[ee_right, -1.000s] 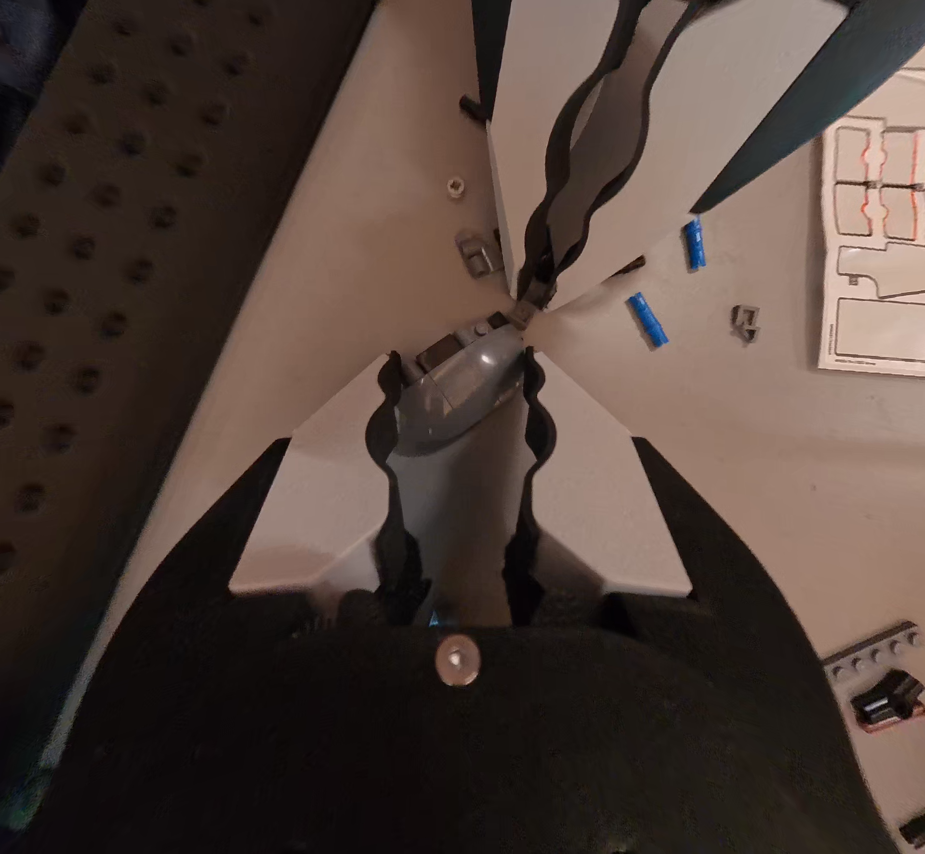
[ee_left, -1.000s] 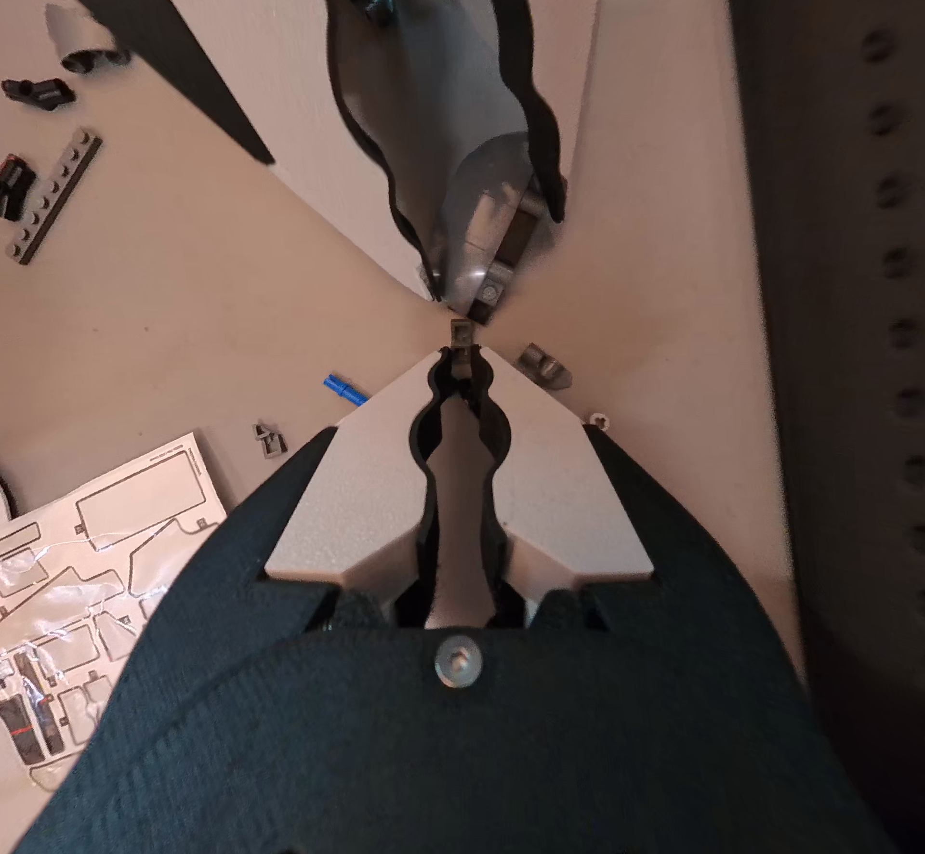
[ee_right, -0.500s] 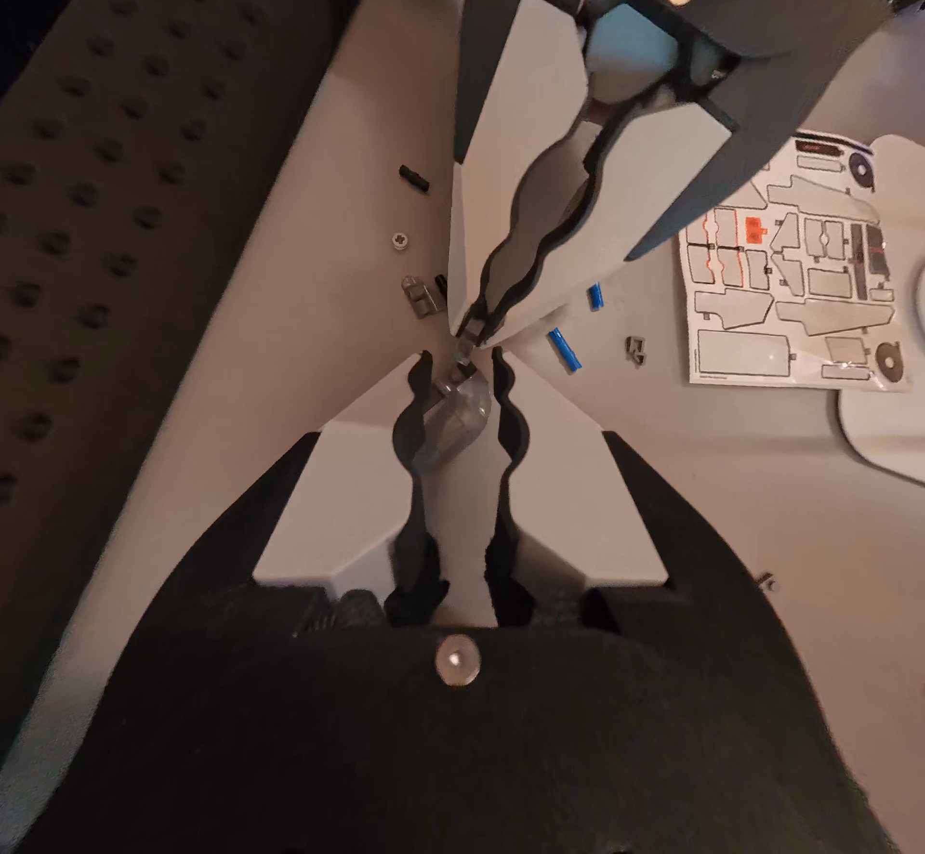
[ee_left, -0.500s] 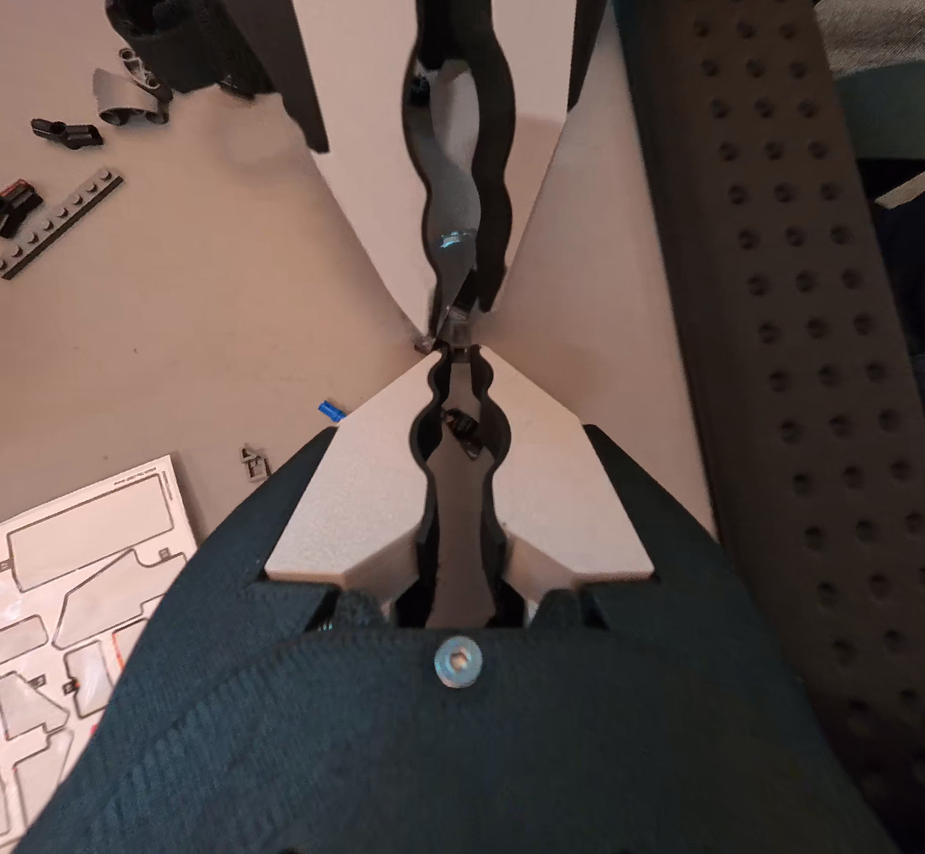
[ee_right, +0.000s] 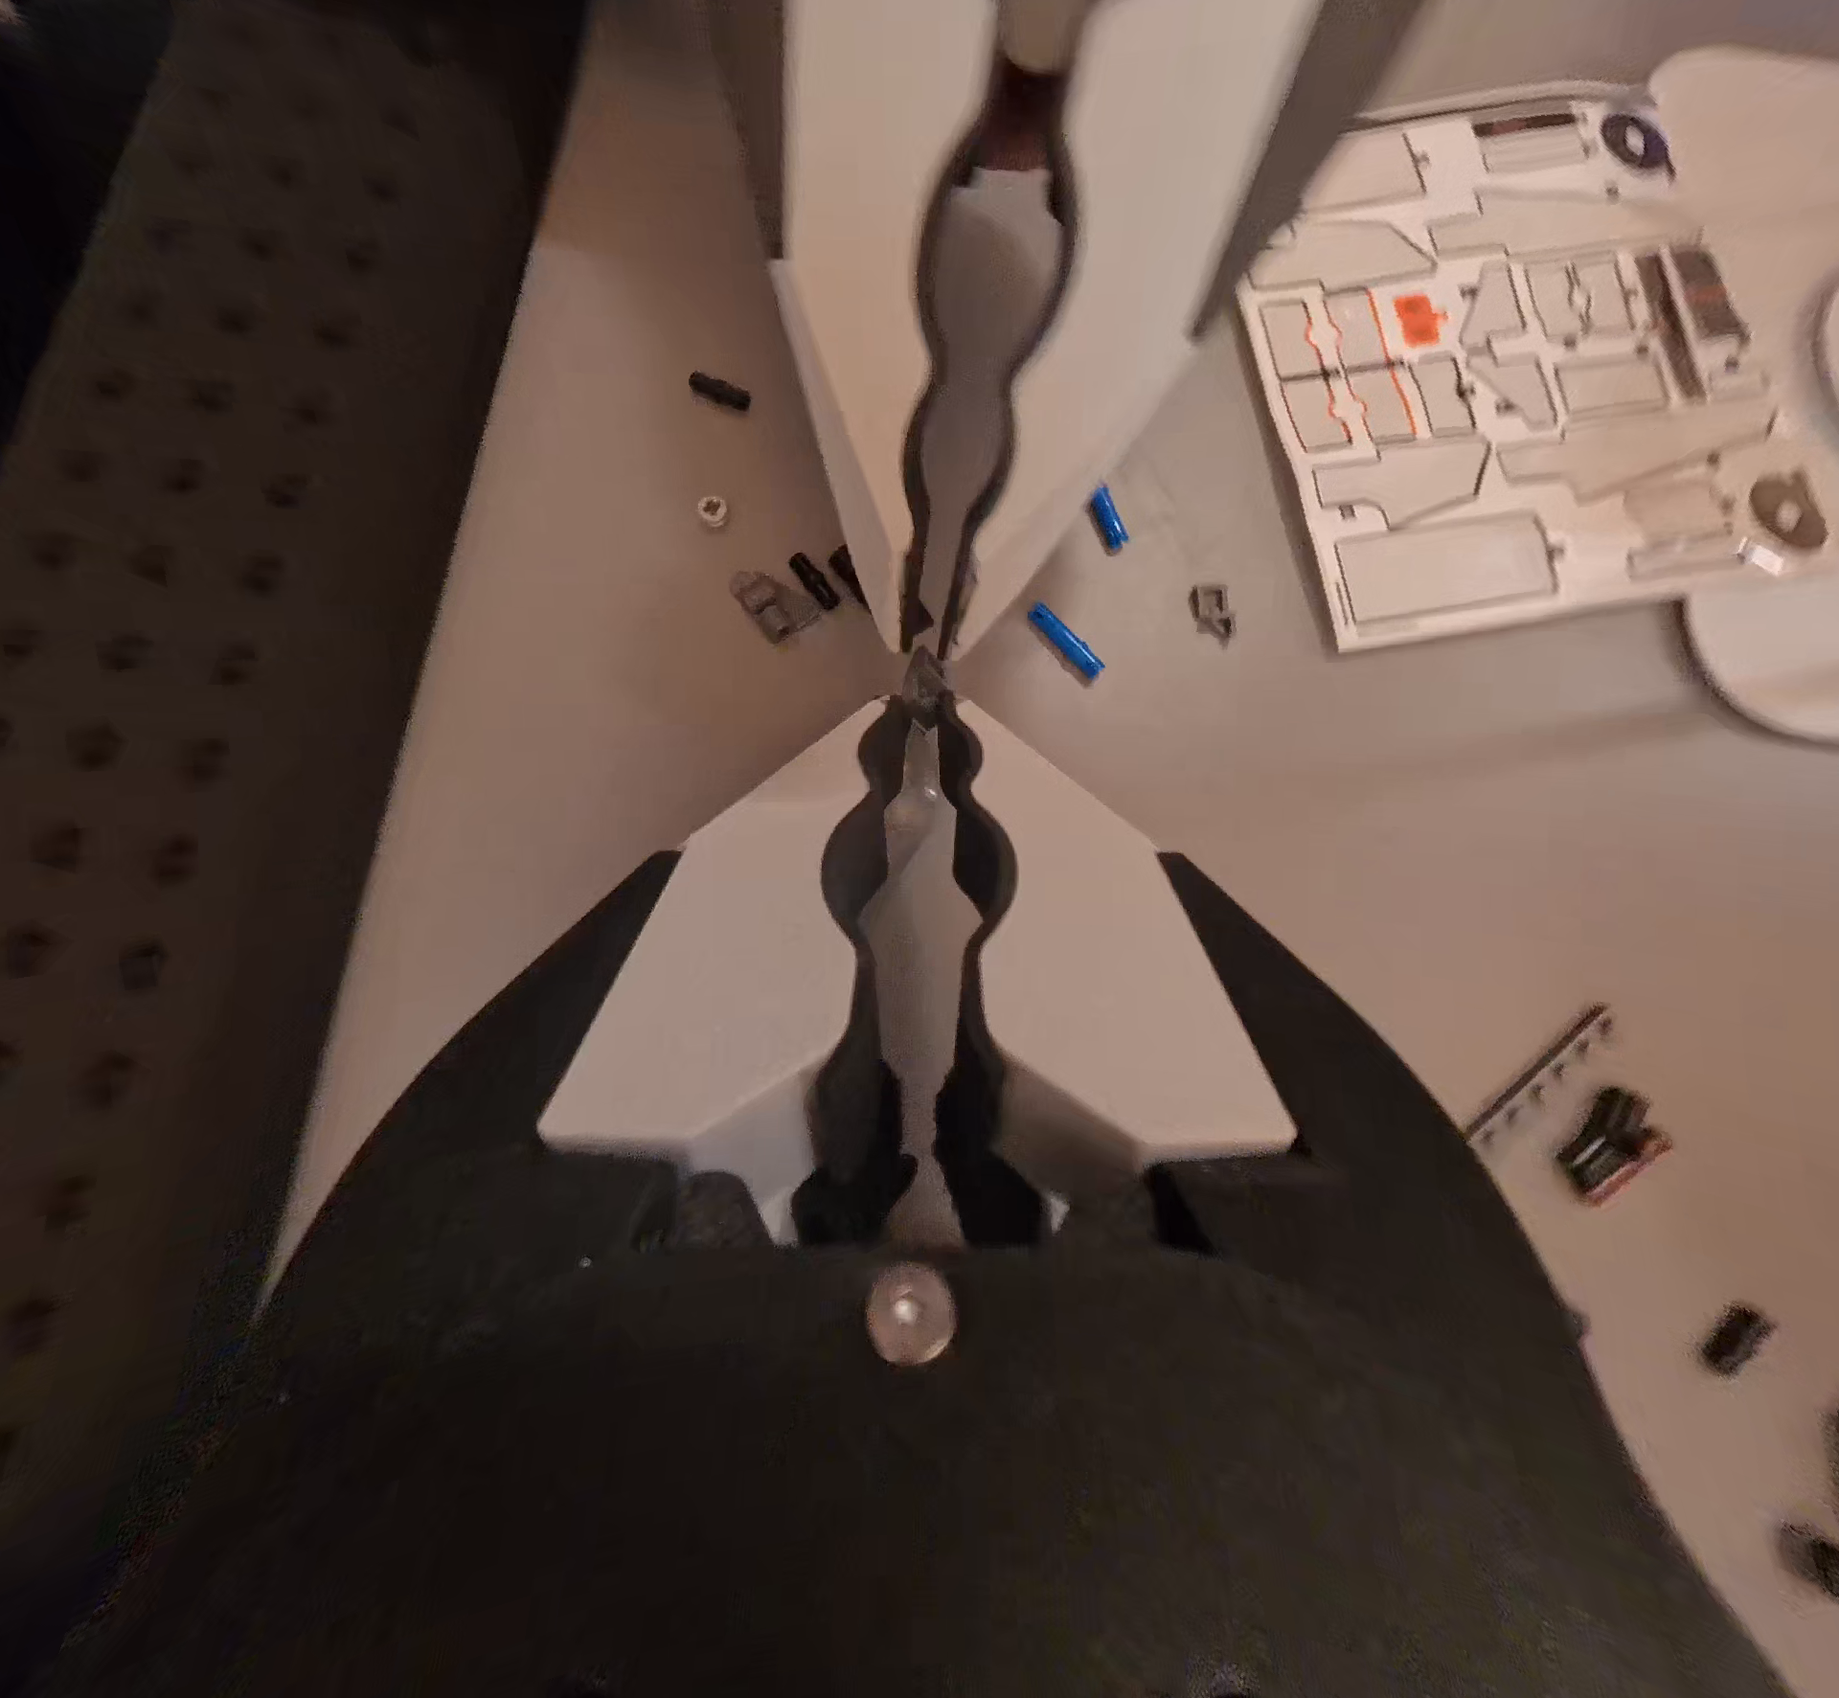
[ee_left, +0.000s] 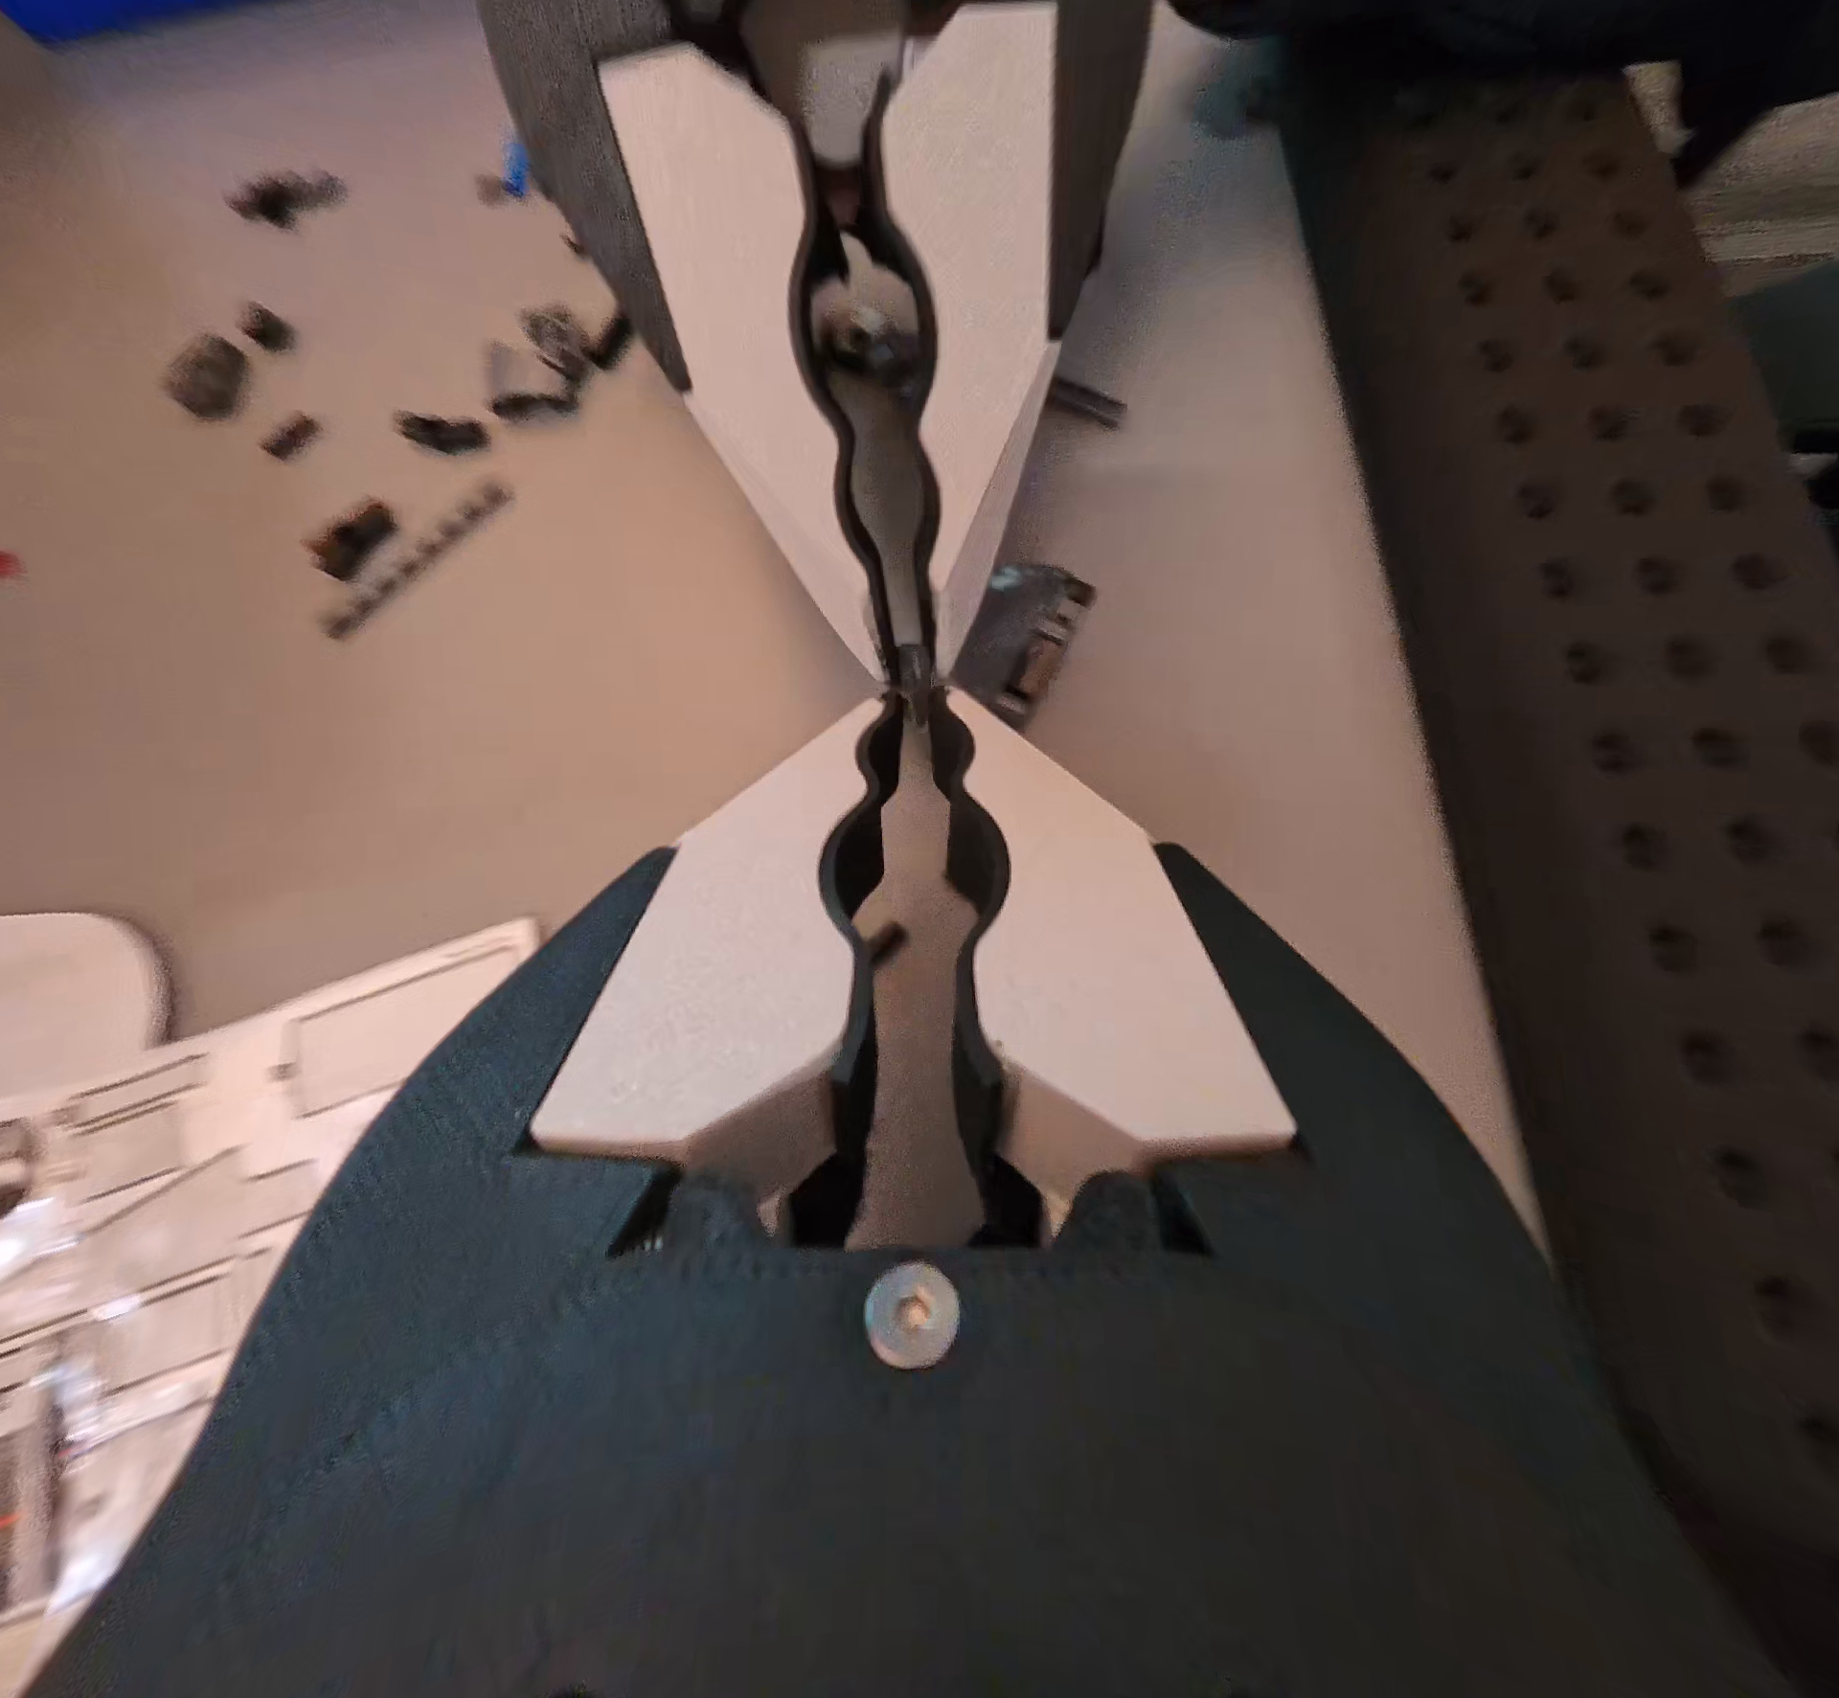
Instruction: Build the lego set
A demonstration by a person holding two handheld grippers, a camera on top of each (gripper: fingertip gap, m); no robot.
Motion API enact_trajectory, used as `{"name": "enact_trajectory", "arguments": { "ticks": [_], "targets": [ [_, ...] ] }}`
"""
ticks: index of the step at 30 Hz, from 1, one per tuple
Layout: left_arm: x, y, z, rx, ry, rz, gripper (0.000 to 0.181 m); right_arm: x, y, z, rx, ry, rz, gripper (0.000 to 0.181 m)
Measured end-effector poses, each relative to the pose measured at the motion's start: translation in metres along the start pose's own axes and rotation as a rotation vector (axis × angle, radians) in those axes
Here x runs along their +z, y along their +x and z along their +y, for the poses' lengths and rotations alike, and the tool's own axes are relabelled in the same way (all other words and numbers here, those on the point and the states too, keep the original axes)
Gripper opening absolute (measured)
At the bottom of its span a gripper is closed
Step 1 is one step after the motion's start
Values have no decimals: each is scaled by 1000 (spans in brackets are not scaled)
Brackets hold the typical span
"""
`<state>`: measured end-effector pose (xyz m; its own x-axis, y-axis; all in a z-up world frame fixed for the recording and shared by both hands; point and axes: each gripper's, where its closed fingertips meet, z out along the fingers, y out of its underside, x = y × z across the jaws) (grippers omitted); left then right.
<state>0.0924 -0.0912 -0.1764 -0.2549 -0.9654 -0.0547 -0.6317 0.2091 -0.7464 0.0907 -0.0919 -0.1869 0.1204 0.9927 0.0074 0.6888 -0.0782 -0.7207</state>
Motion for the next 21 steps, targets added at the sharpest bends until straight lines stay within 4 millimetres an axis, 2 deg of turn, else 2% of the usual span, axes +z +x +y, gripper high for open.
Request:
{"name": "enact_trajectory", "arguments": {
  "ticks": [3,7,11,13,21],
  "targets": [
    [-5,-15,-10,122,-2,-170,7,-9,13,2,230,71,-45,4],
    [-4,-29,-20,261,-24,-364,12,-26,24,-8,442,227,-113,1],
    [-2,-33,-25,326,-45,-437,16,-31,30,-10,495,266,-112,1],
    [-5,-36,-28,359,-42,-487,10,-32,31,-10,532,285,-132,1],
    [-3,-43,-26,445,-120,-574,6,-35,34,-12,634,343,-188,1]
  ]
}}
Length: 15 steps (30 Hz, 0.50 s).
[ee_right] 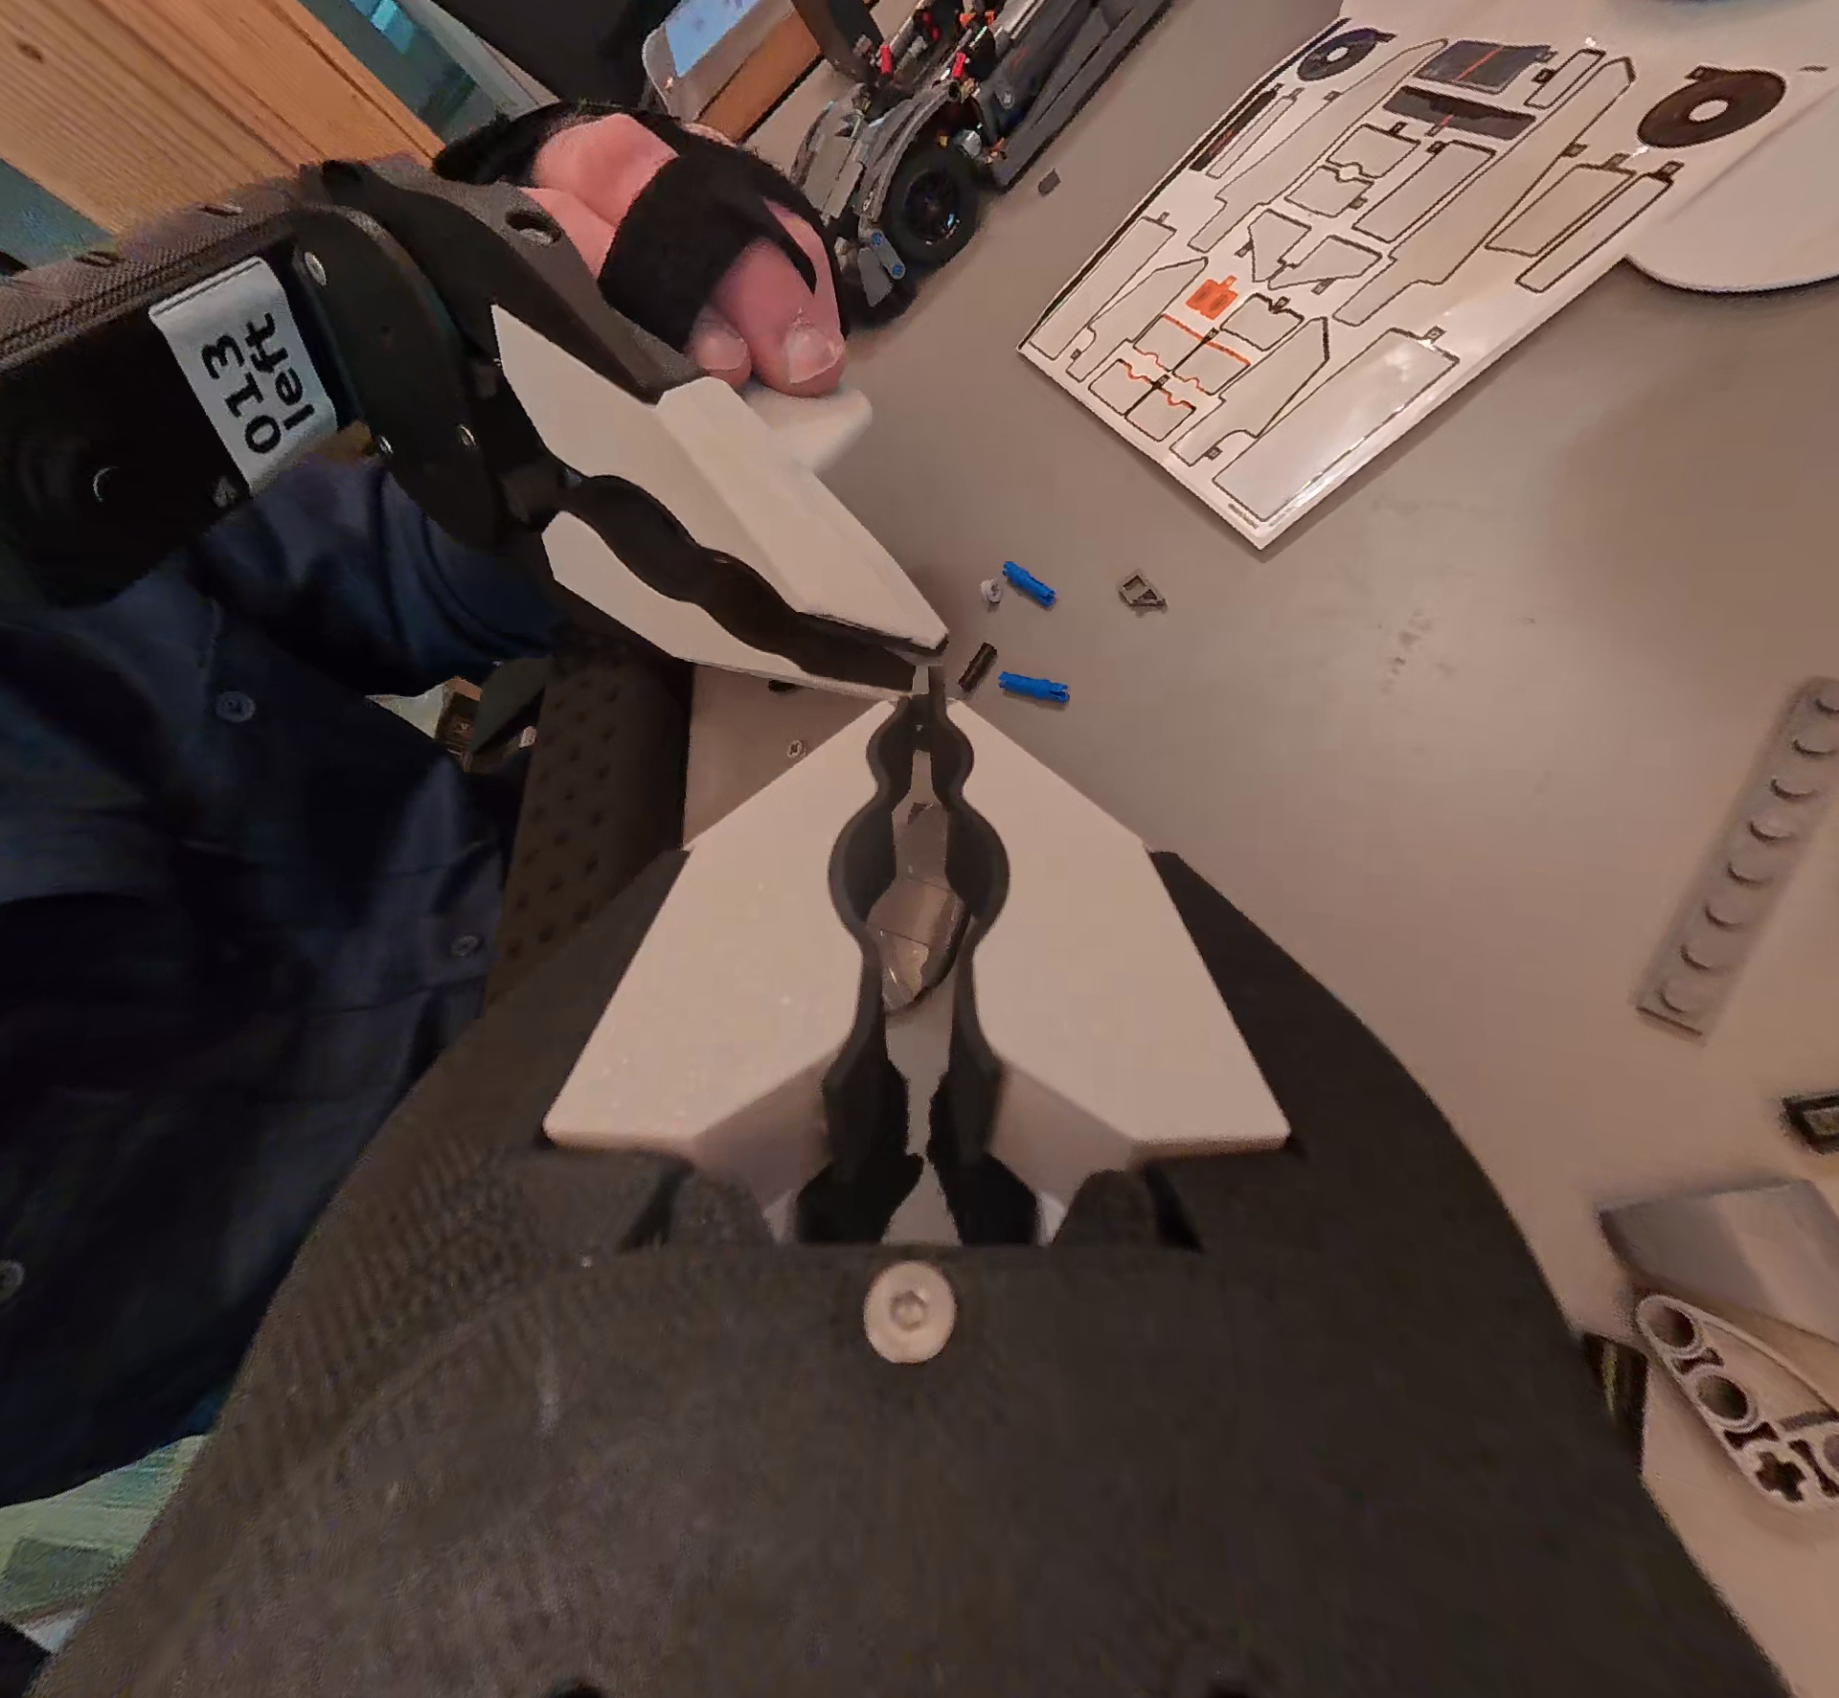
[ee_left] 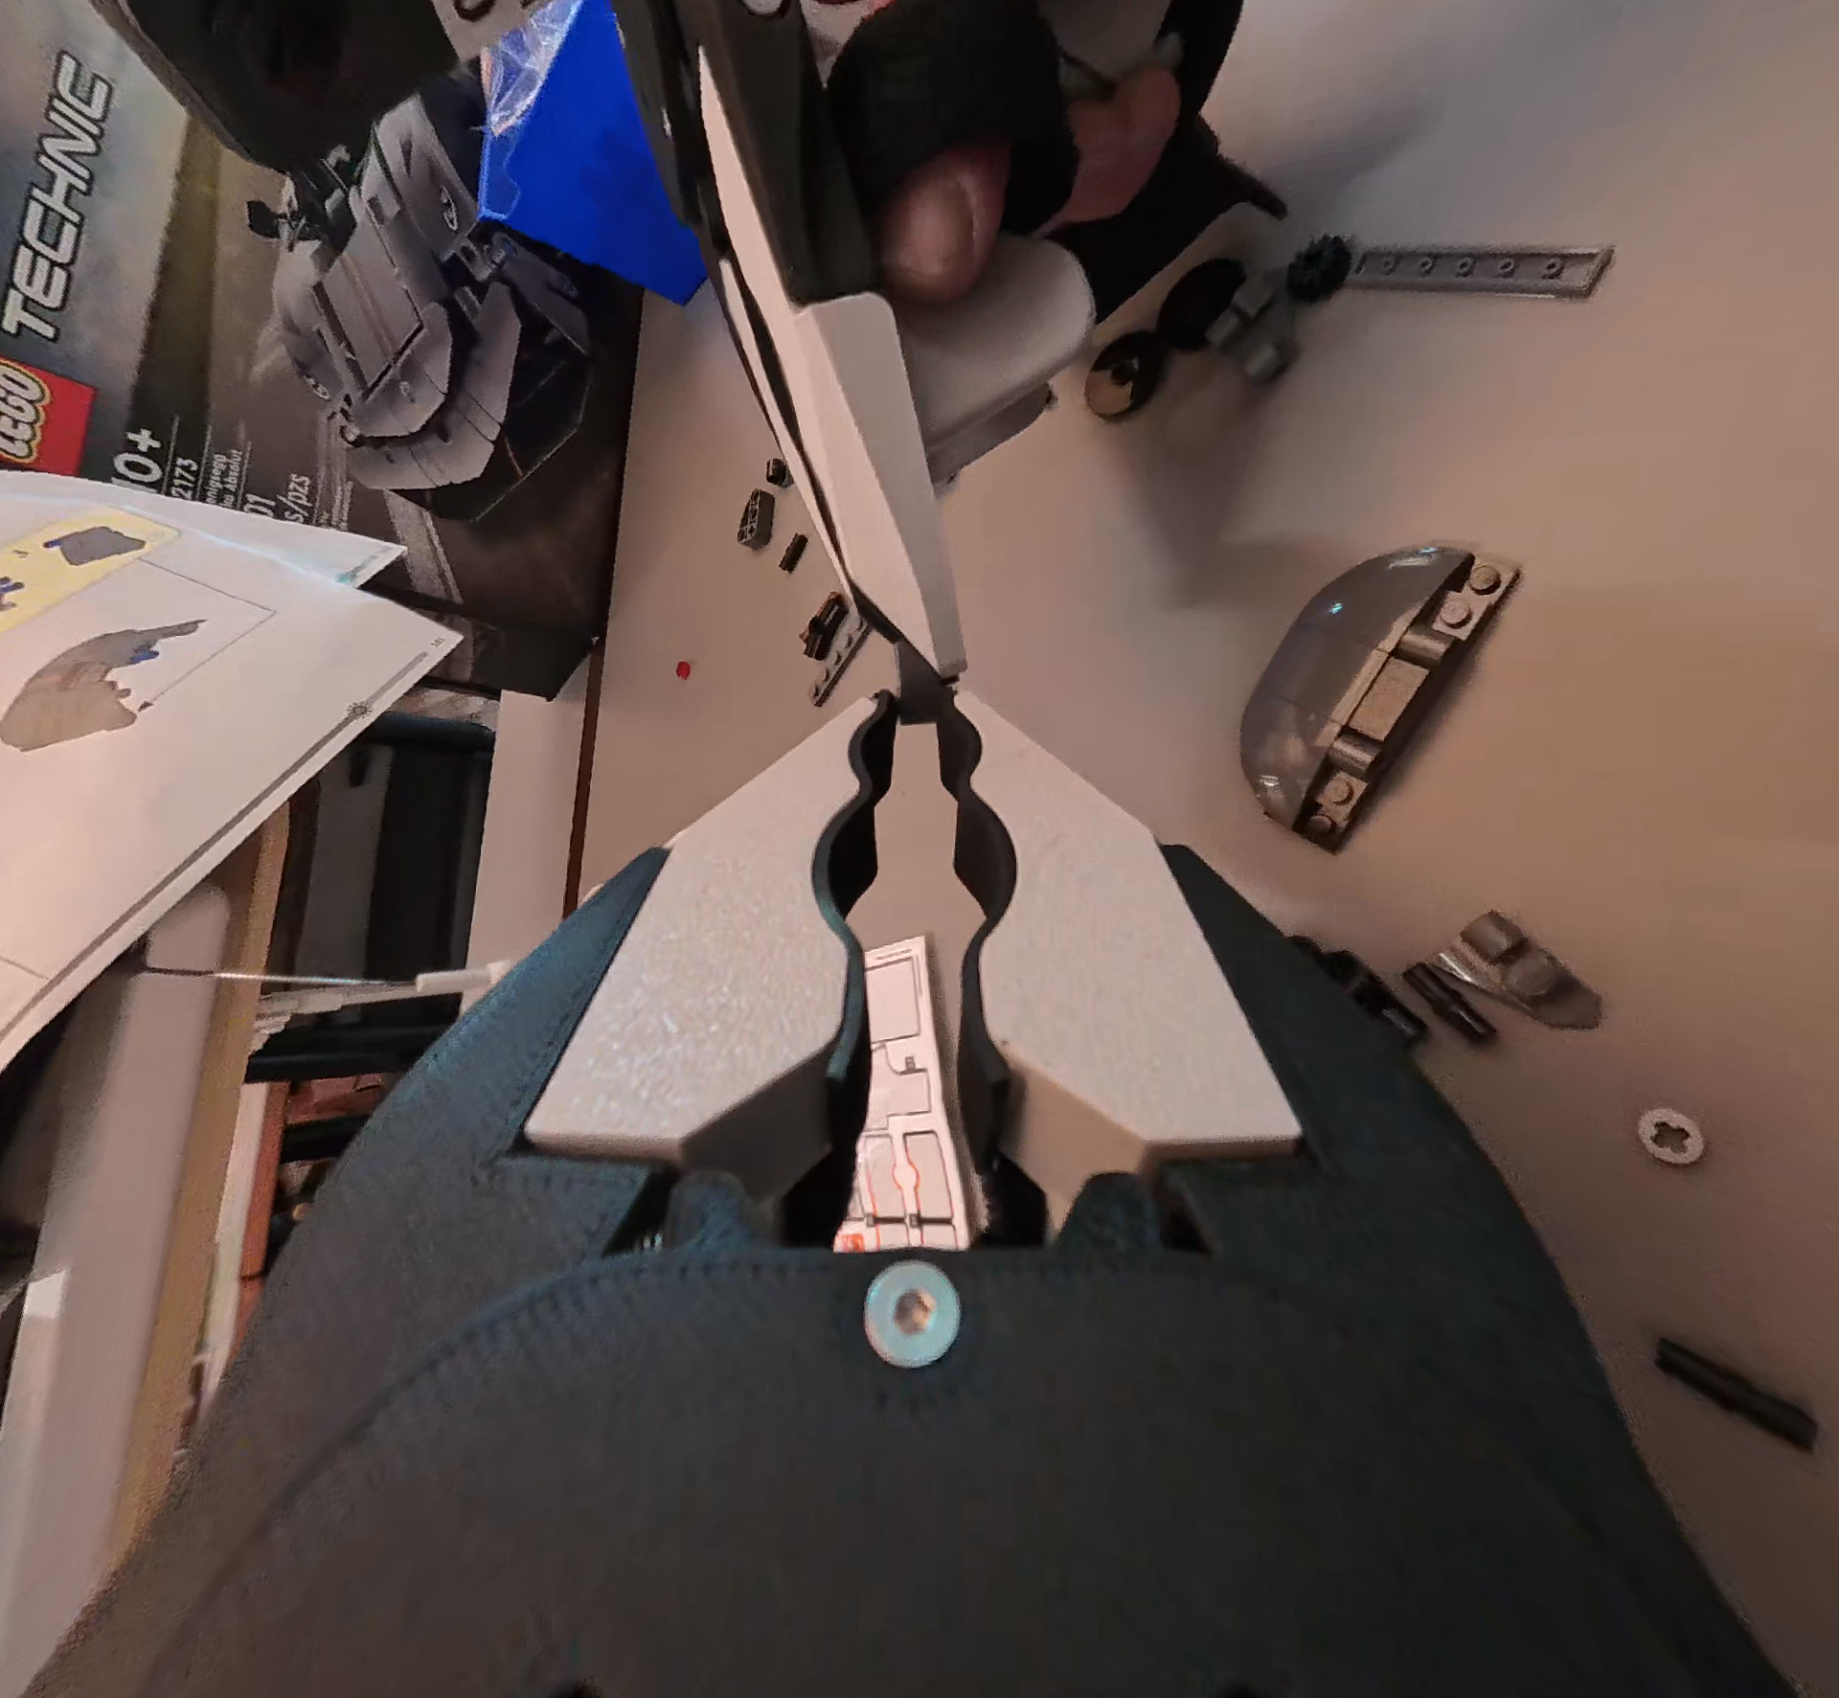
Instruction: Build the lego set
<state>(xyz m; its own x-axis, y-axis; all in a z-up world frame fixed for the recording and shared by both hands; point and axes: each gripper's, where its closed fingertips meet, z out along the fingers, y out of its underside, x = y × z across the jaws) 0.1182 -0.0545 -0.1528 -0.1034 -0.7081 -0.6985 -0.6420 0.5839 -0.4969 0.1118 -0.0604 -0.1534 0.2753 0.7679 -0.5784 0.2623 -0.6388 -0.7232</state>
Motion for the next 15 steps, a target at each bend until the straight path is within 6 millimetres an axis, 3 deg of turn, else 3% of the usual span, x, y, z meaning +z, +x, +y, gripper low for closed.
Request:
{"name": "enact_trajectory", "arguments": {
  "ticks": [15],
  "targets": [
    [2,1,0,81,-31,-33,5,0,2,3,79,3,-40,1]
  ]
}}
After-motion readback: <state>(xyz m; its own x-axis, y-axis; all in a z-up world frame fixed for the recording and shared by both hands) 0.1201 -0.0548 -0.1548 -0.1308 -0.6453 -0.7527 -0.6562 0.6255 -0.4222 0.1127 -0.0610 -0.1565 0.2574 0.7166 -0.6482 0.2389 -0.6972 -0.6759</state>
